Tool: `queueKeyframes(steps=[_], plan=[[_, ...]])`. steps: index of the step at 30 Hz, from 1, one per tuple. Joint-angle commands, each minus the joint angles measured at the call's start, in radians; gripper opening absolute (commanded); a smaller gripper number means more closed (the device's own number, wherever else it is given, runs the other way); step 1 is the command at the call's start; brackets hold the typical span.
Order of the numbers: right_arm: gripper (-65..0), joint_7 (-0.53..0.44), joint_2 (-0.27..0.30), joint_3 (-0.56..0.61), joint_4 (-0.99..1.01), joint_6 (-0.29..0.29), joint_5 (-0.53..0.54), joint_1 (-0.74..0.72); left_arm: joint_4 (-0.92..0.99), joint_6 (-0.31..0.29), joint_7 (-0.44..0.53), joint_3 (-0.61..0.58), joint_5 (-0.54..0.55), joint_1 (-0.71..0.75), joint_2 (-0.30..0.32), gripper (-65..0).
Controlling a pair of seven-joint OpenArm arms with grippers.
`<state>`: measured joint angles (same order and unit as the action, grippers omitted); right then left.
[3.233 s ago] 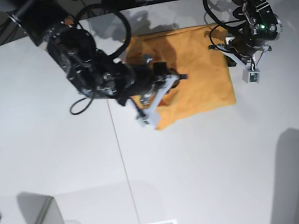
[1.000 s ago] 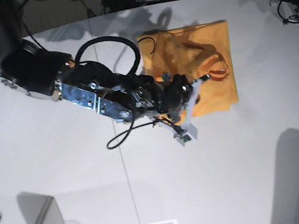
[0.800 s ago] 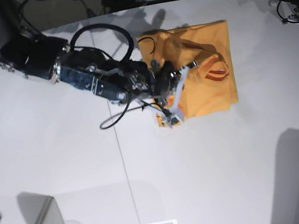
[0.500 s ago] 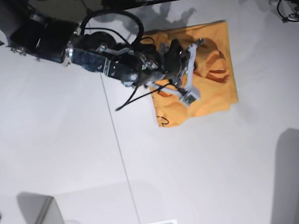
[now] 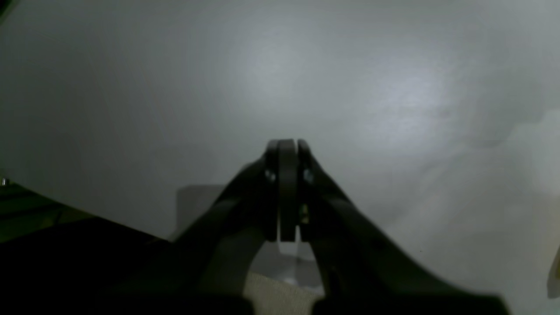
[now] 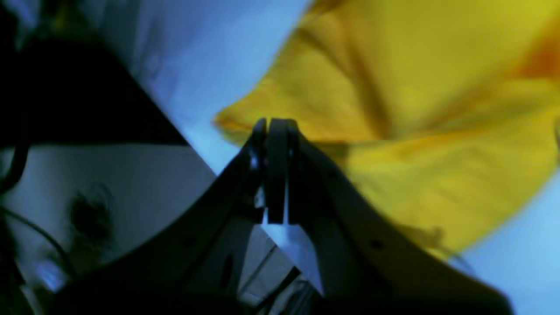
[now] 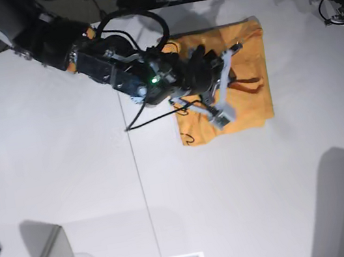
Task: Fold the T-shirt properly
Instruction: 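Press and smooth the folded end onto the stack with the right gripper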
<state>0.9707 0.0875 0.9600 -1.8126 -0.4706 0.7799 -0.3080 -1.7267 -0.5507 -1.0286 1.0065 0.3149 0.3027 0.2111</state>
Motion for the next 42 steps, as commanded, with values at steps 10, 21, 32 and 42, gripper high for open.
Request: queueKeyframes(steps=[10,21,32,42], plan=[[-20.4,-0.017,-0.015,-0.128,0.009,0.009,0.003,0.077,-0.016,-0.002,0.018,0.007,0.005,0.002,0.02,-65.0],[-21.6,-0.019,-0.061,-0.123,0.08,0.014,-0.165,0.076,-0.016,-0.002,0.02,0.007,0.005,0.017,0.02,-65.0],[-42.9,-0.098,-0.073,-0.014,0.198,0.014,-0.167,0.028,-0.014,-0.002,0.02,0.007,0.005,0.016,0.02,-65.0],[-62.0,-0.086,-0.11,-0.013,0.187,0.014,-0.164,0.028,-0.009,-0.004,0.02,0.067,0.005,0.016,0.02,-65.0]])
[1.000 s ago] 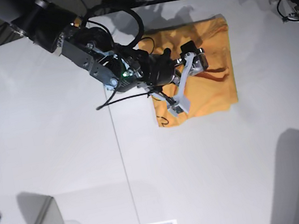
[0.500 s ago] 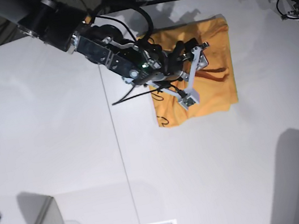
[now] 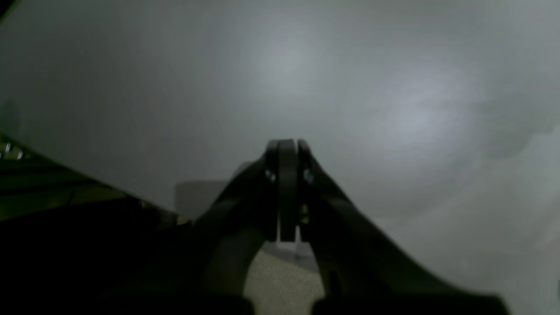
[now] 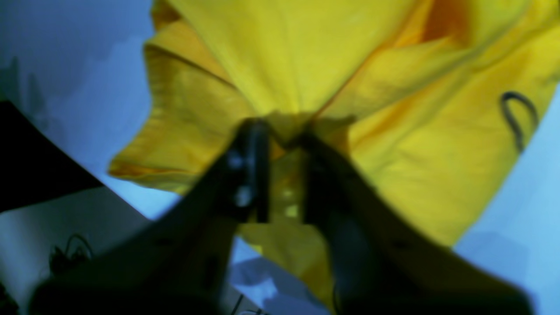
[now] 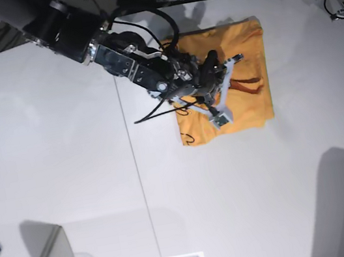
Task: Fold the T-shirt properly
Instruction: 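Press and smooth the folded end onto the stack with the right gripper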
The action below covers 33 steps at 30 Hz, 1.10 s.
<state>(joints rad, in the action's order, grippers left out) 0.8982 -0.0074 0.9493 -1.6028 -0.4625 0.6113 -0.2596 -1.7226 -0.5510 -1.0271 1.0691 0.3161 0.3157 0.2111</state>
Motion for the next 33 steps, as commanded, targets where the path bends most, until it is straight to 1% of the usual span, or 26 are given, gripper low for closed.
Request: queueKeyframes(steps=[1,4,7,11,14,16,22,28,31,33], plan=[[-64.2,-0.003,-0.03,-0.002,-0.023,0.006,0.005,-0.022,-0.014,-0.004,0.018,0.003,0.004,0.003,0.02,-65.0],[-65.0,0.02,-0.065,-0.002,-0.023,0.012,0.003,-0.025,-0.015,-0.004,0.017,-0.002,0.004,0.003,0.02,-65.0],[-65.0,0.025,-0.095,-0.003,-0.018,0.055,0.002,-0.039,-0.018,-0.004,0.015,-0.002,0.004,0.004,0.017,-65.0],[-65.0,0.019,-0.118,-0.01,-0.015,0.057,0.0,-0.051,-0.02,-0.004,0.015,0.001,0.004,0.004,0.017,-65.0],[-65.0,0.012,-0.127,-0.011,0.014,0.06,0.006,-0.094,-0.02,-0.004,0.015,0.0,0.004,0.004,0.017,-65.0],[-65.0,-0.031,-0.136,-0.008,0.046,0.06,0.008,-0.117,-0.02,-0.004,0.015,-0.002,0.004,0.004,0.015,-65.0],[-65.0,-0.146,-0.141,-0.006,0.155,0.061,0.011,-0.155,-0.018,-0.004,0.015,-0.003,0.004,0.004,0.014,-65.0],[-65.0,-0.219,-0.142,-0.003,0.161,0.063,0.011,-0.165,-0.017,-0.004,0.015,-0.005,0.004,0.0,0.012,-65.0],[-65.0,-0.253,-0.142,0.026,0.161,0.063,0.011,-0.169,-0.017,-0.004,0.015,-0.005,0.004,-0.002,0.012,-65.0],[-65.0,-0.296,-0.144,0.05,0.161,0.063,0.011,-0.169,-0.015,-0.004,0.015,-0.005,0.004,-0.003,0.011,-65.0]])
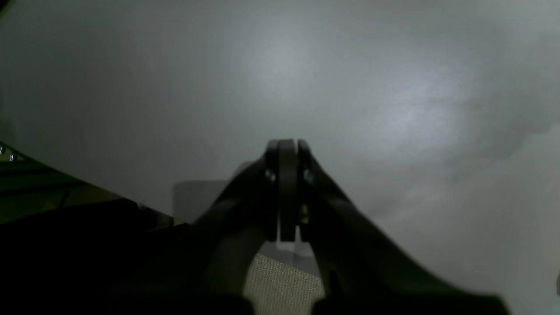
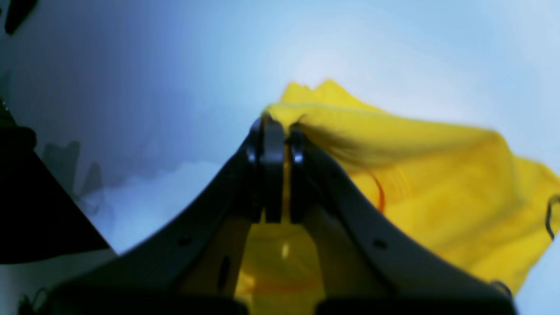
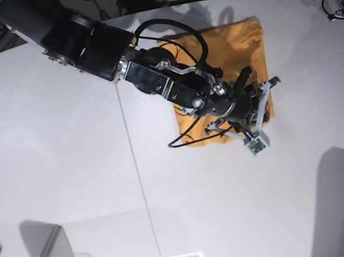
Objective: Fold the T-shirt properly
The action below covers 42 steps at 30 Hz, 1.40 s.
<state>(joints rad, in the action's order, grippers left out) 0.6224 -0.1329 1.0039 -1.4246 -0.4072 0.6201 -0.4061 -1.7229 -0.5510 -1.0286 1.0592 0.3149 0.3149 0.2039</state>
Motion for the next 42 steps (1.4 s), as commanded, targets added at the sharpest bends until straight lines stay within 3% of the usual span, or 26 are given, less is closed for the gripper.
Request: queueKeyframes(steps=[1,3,7,10,12,14,17,20,23,25,28,29,31,32,35,37,39,42], plan=[[-65.0,-0.035,-0.02,0.013,-0.014,0.008,0.002,-0.023,-0.015,-0.004,0.015,0.005,0.005,-0.003,0.018,-65.0],[-65.0,-0.048,-0.023,0.03,0.002,0.008,0.004,-0.023,-0.015,-0.004,0.015,0.005,0.005,-0.003,0.018,-65.0],[-36.8,-0.128,-0.024,0.033,0.028,0.008,0.125,-0.024,-0.013,-0.004,0.015,0.005,0.005,-0.001,0.018,-65.0],[-35.0,-0.243,-0.023,0.034,0.038,0.024,0.218,-0.044,-0.013,-0.004,0.015,0.005,0.005,0.0,0.016,-65.0],[-35.1,-0.27,-0.021,0.034,0.026,0.074,0.266,-0.064,-0.018,-0.004,0.015,-0.012,0.005,0.002,0.012,-65.0],[-35.1,-0.26,-0.017,0.036,-0.008,0.075,0.274,-0.09,-0.022,-0.004,0.015,-0.052,0.005,0.005,0.004,-65.0],[-35.3,-0.197,0.019,0.028,-0.058,0.031,0.274,-0.093,-0.047,-0.004,0.015,-0.087,0.005,0.014,-0.021,-65.0],[-35.3,-0.184,0.105,0.028,-0.123,-0.039,0.274,-0.093,-0.145,-0.004,0.015,-0.119,0.02,0.02,-0.076,-65.0],[-35.7,-0.184,0.217,0.028,-0.204,-0.118,0.274,-0.078,-0.231,-0.004,-0.012,-0.168,0.132,0.059,-0.09,-65.0],[-41.9,-0.184,0.286,0.028,-0.273,-0.158,0.274,-0.052,-0.233,-0.004,-0.068,-0.17,0.29,0.062,-0.088,-65.0],[-61.8,-0.184,0.388,0.028,-0.367,-0.166,0.275,-0.014,-0.23,-0.001,-0.111,-0.168,0.485,0.068,-0.087,-65.0],[-65.0,-0.184,0.419,0.026,-0.391,-0.169,0.275,0.002,-0.228,0.001,-0.111,-0.172,0.536,0.068,-0.087,-65.0],[-65.0,-0.187,0.473,0.017,-0.427,-0.17,0.275,0.042,-0.226,0.003,-0.111,-0.178,0.599,0.068,-0.088,-65.0],[-65.0,-0.186,0.493,-0.004,-0.439,-0.172,0.275,0.069,-0.225,0.003,-0.111,-0.178,0.617,0.063,-0.091,-59.6],[-65.0,-0.186,0.537,-0.102,-0.459,-0.172,0.274,0.177,-0.222,0.003,-0.111,-0.182,0.629,0.056,-0.094,-31.9],[-65.0,-0.184,0.543,-0.184,-0.47,-0.169,0.274,0.247,-0.217,0.003,-0.111,-0.219,0.623,0.039,-0.094,-19.6],[-65.0,-0.184,0.546,-0.237,-0.471,-0.166,0.274,0.296,-0.2,0.003,-0.111,-0.265,0.622,0.03,-0.091,-15.8],[-65.0,-0.184,0.548,-0.262,-0.471,-0.164,0.274,0.332,-0.15,0.036,-0.111,-0.33,0.622,-0.004,-0.088,-15.6]])
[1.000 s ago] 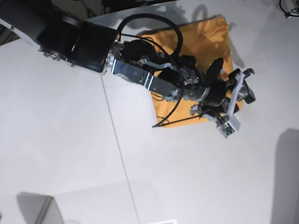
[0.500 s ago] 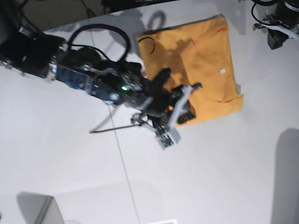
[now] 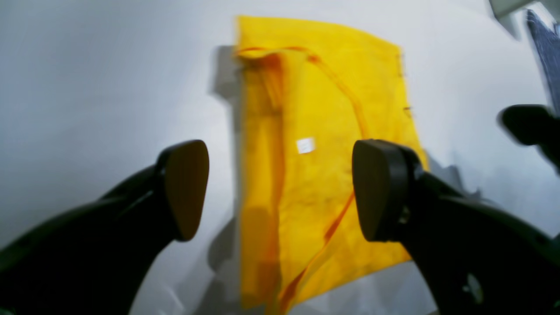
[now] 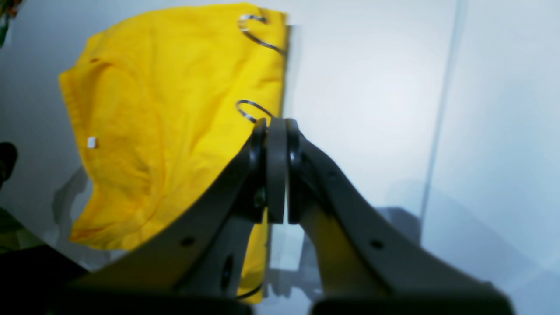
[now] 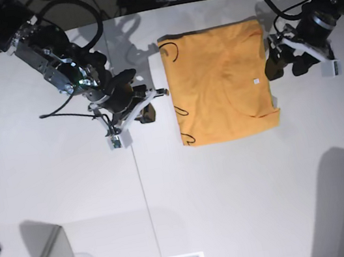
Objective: Fold the T-shirt properly
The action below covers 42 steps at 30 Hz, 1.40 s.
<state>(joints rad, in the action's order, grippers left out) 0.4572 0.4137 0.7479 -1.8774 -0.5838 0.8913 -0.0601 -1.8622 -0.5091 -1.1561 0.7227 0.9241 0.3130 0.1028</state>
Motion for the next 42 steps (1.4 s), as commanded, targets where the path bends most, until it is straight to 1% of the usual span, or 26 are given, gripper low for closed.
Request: queueKeyframes(steps=[1,4,7,11,13,17,21,22,24,26,28,31,32,37,40,42], plan=[[-65.0,-0.018,0.001,-0.003,-0.018,0.012,0.002,-0.01,0.019,0.019,0.017,-0.008,0.013,-0.015,0.013,-15.6],[-65.0,-0.018,0.001,-0.003,-0.024,0.012,0.002,0.001,0.112,0.063,0.017,-0.053,0.013,-0.061,0.013,-15.6],[-65.0,-0.018,0.003,-0.008,-0.041,0.012,0.002,0.013,0.184,0.069,0.017,-0.073,0.013,-0.088,0.015,-15.6],[-65.0,-0.018,0.021,-0.008,-0.064,0.012,0.002,0.015,0.232,0.073,0.02,-0.111,0.013,-0.093,0.015,-15.6],[-65.0,-0.018,0.024,-0.008,-0.07,0.012,0.002,0.015,0.246,0.088,0.02,-0.143,-0.017,-0.111,0.016,-15.6],[-65.0,-0.018,0.04,-0.003,-0.084,0.012,0.002,0.016,0.278,0.088,0.021,-0.173,-0.135,-0.134,0.008,-15.6],[-65.0,-0.019,0.041,-0.009,-0.084,0.012,0.002,0.042,0.286,0.088,0.021,-0.173,-0.164,-0.139,0.008,-16.0],[-65.0,-0.019,0.041,-0.009,-0.084,0.012,0.002,0.044,0.286,0.088,0.021,-0.173,-0.164,-0.139,0.012,-17.3],[-65.0,-0.021,0.046,-0.011,-0.084,0.012,0.002,0.059,0.287,0.088,0.02,-0.173,-0.165,-0.139,0.015,-24.4],[-65.0,-0.024,0.06,-0.012,-0.084,0.012,0.002,0.065,0.287,0.088,0.017,-0.18,-0.165,-0.139,0.021,-34.2],[-65.0,-0.024,0.061,-0.018,-0.084,0.008,0.002,0.069,0.289,0.088,0.017,-0.231,-0.165,-0.139,0.058,-44.8],[-65.0,-0.024,0.061,-0.093,-0.084,0.006,0.002,0.125,0.319,0.088,0.017,-0.32,-0.165,-0.14,0.114,-61.5],[-65.0,-0.024,0.061,-0.127,-0.084,0.008,0.002,0.147,0.335,0.088,0.017,-0.344,-0.165,-0.143,0.131,-65.0],[-65.0,-0.024,0.061,-0.311,-0.084,0.012,0.002,0.259,0.379,0.088,0.017,-0.487,-0.165,-0.18,0.219,-65.0],[-65.0,-0.024,0.061,-0.42,-0.084,0.012,0.002,0.322,0.378,0.088,0.017,-0.625,-0.165,-0.219,0.282,-65.0],[-65.0,-0.024,0.058,-0.495,-0.084,0.012,0.002,0.362,0.376,0.088,0.017,-0.748,-0.165,-0.26,0.334,-65.0]])
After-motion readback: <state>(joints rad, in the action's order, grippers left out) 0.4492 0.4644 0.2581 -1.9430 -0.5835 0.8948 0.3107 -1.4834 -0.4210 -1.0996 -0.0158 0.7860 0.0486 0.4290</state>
